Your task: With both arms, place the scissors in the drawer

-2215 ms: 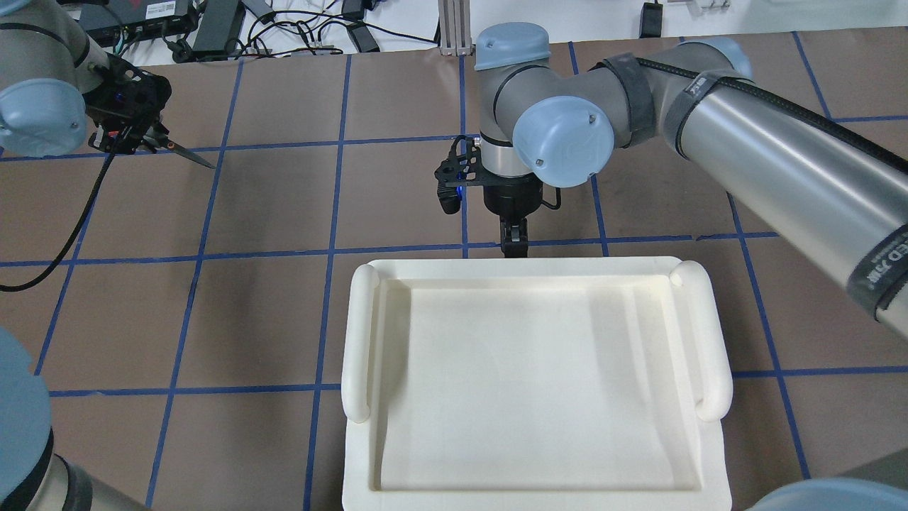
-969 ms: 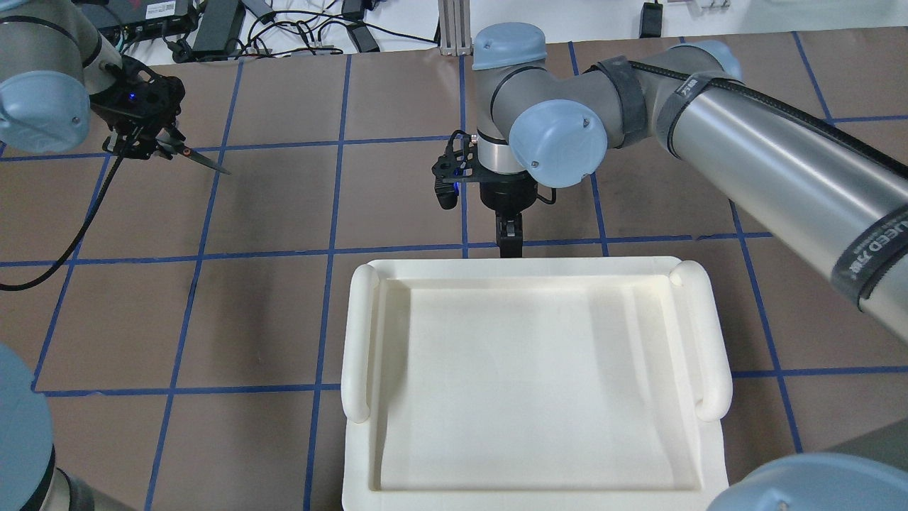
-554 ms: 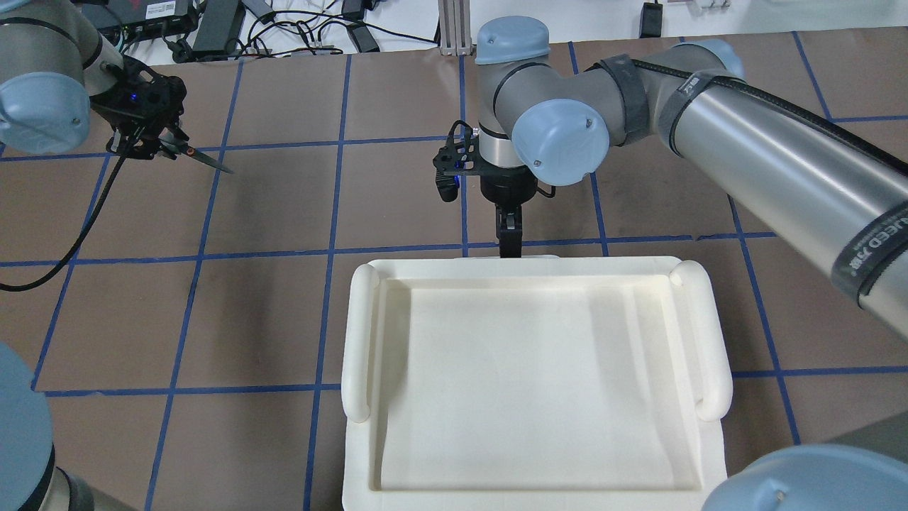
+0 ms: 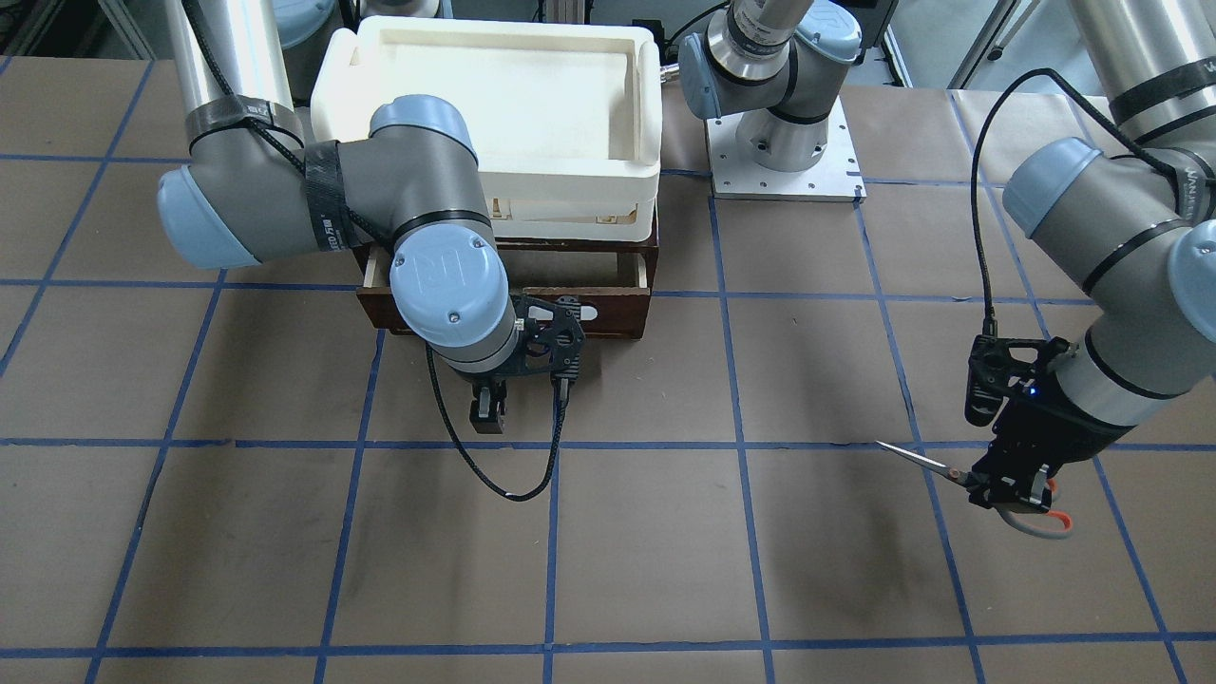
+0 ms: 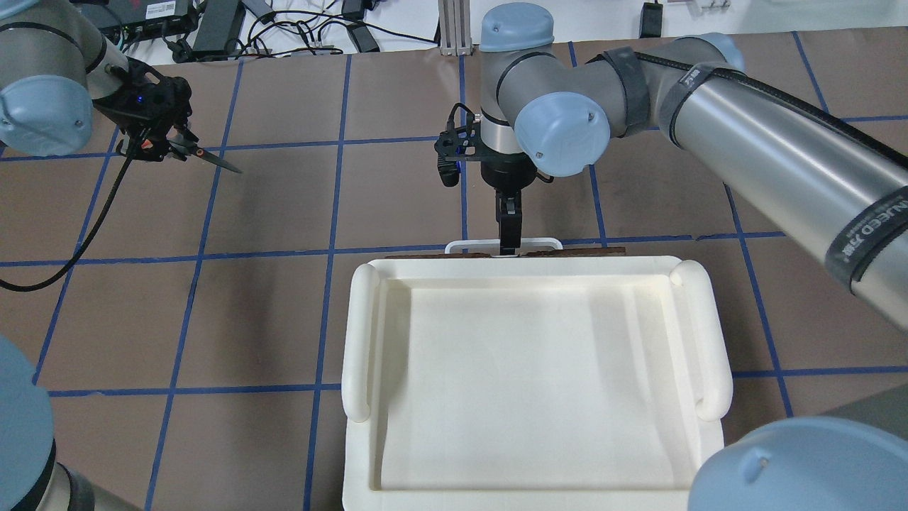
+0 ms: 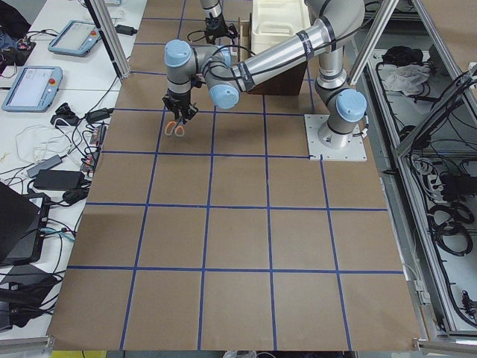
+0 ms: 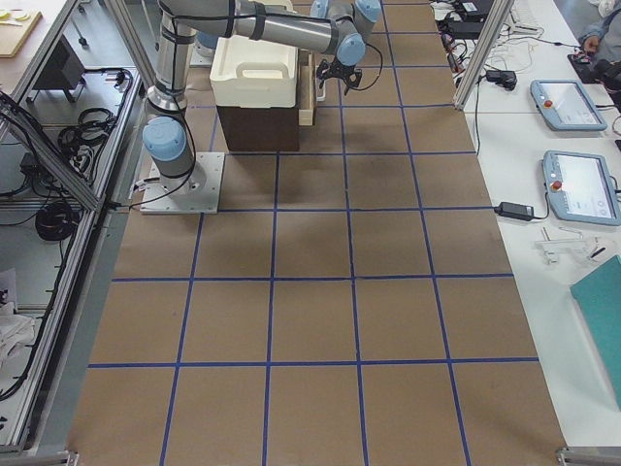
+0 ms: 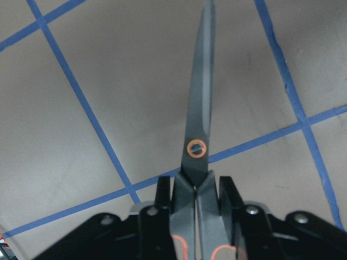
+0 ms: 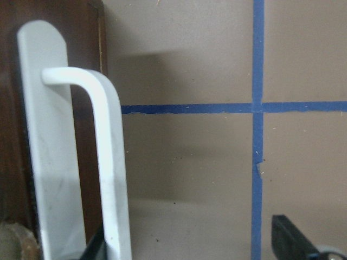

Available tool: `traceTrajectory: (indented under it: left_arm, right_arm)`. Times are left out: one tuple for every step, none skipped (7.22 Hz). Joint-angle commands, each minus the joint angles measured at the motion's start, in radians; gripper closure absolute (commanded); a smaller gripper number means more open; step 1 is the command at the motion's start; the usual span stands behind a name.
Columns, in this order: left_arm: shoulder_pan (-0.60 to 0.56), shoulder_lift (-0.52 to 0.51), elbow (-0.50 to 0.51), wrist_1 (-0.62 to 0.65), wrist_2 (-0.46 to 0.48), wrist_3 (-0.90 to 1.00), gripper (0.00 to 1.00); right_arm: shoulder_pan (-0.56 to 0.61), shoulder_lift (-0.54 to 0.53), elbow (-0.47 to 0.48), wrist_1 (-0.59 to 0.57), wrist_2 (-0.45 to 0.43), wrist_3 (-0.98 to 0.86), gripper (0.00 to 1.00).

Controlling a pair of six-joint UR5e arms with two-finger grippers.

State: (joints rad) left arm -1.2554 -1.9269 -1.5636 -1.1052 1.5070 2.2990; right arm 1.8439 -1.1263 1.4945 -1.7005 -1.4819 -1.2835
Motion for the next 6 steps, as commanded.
traceTrajectory:
  left_arm:
    - [0.001, 0.006, -0.004, -0.001, -0.008, 0.000, 1.00]
    - [0.004, 0.006, -0.003, 0.001, -0.010, 0.000, 1.00]
    - [0.004, -0.001, -0.004, -0.001, -0.022, 0.000, 1.00]
    - [0.007, -0.012, -0.009, 0.001, -0.025, -0.001, 1.00]
    - [0.005, -0.011, -0.009, -0.001, -0.025, -0.001, 1.00]
    - [0.004, -0.010, -0.009, -0.002, -0.024, -0.001, 1.00]
  right_arm:
    - [-0.002, 0.019, -0.025, -0.040, 0.000, 0.000, 0.00]
    - [-0.006, 0.028, -0.042, -0.047, -0.001, 0.000, 0.00]
    - [-0.017, 0.045, -0.051, -0.063, -0.003, -0.002, 0.00]
    - [-0.023, 0.052, -0.060, -0.077, -0.001, -0.002, 0.00]
    - [-0.028, 0.056, -0.065, -0.084, -0.001, -0.002, 0.00]
    - [-0.031, 0.062, -0.065, -0.117, -0.001, -0.004, 0.00]
